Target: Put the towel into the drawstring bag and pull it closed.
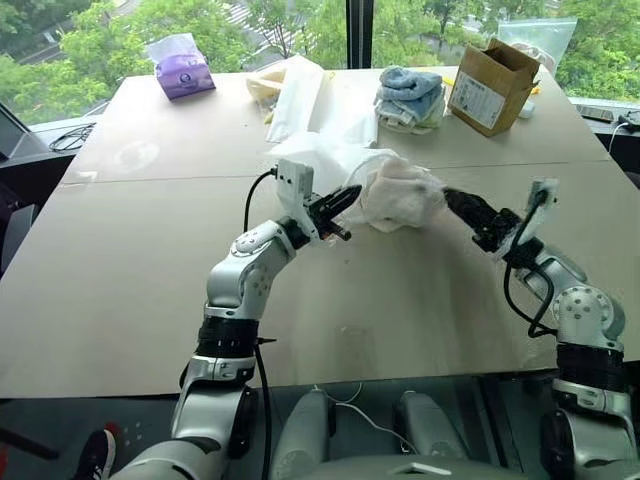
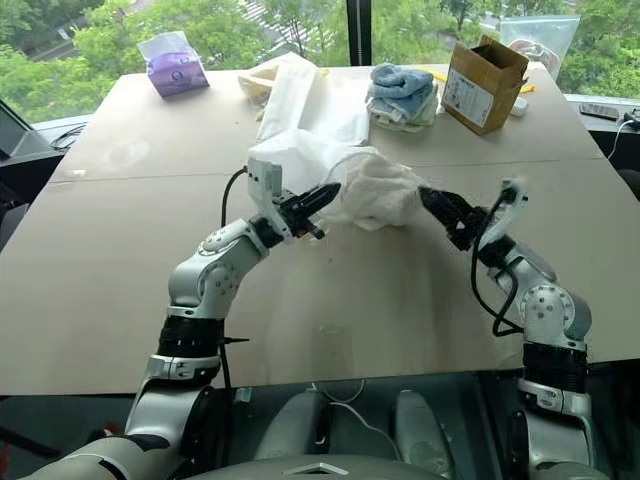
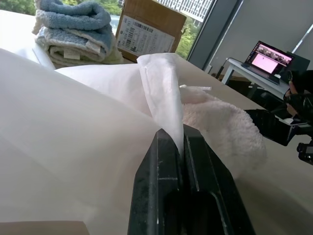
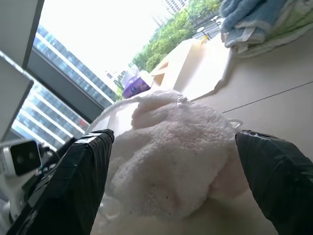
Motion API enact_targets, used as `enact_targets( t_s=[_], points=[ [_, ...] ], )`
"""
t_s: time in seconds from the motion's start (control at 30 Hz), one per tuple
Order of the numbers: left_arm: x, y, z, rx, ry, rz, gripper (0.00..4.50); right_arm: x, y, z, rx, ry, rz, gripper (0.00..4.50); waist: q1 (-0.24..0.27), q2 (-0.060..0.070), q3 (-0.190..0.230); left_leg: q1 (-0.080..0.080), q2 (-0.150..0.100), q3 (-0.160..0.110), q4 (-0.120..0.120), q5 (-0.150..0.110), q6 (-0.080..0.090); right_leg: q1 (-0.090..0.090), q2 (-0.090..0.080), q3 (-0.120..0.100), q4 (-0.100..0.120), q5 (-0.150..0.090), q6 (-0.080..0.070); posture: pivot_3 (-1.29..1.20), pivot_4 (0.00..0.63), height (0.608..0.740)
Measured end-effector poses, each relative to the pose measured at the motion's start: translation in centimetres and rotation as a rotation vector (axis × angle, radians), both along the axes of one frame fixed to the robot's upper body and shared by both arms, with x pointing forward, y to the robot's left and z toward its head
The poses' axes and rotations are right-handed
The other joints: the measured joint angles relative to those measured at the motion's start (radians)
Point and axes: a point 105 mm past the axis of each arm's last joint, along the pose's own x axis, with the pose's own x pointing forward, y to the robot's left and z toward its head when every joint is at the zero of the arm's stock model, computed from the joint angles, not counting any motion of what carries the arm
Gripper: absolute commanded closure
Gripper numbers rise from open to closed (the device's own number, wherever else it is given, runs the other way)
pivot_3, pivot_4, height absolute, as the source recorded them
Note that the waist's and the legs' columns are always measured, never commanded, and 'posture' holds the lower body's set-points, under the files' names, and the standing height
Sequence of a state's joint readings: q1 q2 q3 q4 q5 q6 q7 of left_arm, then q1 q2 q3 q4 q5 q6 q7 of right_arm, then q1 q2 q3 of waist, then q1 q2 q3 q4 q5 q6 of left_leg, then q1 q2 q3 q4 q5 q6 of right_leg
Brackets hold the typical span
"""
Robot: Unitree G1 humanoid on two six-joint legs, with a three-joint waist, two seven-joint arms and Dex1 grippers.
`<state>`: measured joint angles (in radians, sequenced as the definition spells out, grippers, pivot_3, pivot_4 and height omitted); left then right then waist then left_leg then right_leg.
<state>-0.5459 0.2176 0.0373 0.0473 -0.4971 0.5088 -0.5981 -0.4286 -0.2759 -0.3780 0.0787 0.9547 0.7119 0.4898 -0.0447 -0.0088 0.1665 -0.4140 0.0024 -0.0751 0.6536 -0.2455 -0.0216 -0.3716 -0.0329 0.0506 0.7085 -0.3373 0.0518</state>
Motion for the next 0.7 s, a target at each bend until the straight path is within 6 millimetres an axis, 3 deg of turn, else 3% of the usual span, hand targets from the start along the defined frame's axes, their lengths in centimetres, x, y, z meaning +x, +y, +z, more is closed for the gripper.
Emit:
enact_targets(
  t_s=[0.1, 0.23, 0.43, 0.53, 0.7],
  points=[
    [-0.1, 0.0, -0.4, 0.001, 0.012, -0.001, 4.5, 1.1, 0.5, -1.3, 0.059, 0.072, 0.0, 0.22, -0.001, 0.0, 0.0, 0.0, 0.0, 0.0, 0.0, 0.0, 0.0, 0.0, 0.0, 0.0, 0.001, 0.0, 0.0, 0.0, 0.15, 0.74],
    [-0.4, -0.2, -0.2, 0.001, 0.003, -0.014, 4.5, 2.5, 2.7, -3.2, 0.079, 0.158, 0.049, 0.22, 0.001, 0.0, 0.0, -0.001, 0.0, 0.001, 0.0, 0.0, 0.0, -0.001, 0.0, 0.001, 0.0, 0.0, 0.0, 0.0, 0.15, 0.74],
    [-0.7, 0.2, -0.5, 0.006, 0.008, -0.009, 4.5, 1.8, 4.7, -4.3, 0.003, 0.164, 0.145, 0.22, 0.002, 0.0, 0.0, -0.001, 0.0, 0.0, 0.0, 0.0, 0.0, -0.001, -0.001, 0.0, 0.0, 0.0, 0.0, 0.0, 0.15, 0.74],
    [-0.7, 0.1, -0.7, 0.008, 0.018, -0.009, 4.5, 1.4, 6.0, -4.7, -0.02, 0.161, 0.194, 1.04, -0.003, 0.0, 0.0, -0.001, 0.0, 0.0, 0.0, 0.0, 0.0, -0.001, 0.0, 0.0, 0.001, 0.0, 0.0, 0.0, 0.15, 0.74],
    [-0.9, 0.1, -1.1, 0.005, 0.037, -0.018, 4.5, 1.0, 8.0, -4.2, 0.001, 0.138, 0.243, 3.38, -0.002, 0.0, 0.0, -0.001, 0.0, 0.0, 0.001, 0.0, 0.0, -0.001, 0.0, 0.0, 0.001, 0.0, 0.0, 0.0, 0.15, 0.74]
  ],
)
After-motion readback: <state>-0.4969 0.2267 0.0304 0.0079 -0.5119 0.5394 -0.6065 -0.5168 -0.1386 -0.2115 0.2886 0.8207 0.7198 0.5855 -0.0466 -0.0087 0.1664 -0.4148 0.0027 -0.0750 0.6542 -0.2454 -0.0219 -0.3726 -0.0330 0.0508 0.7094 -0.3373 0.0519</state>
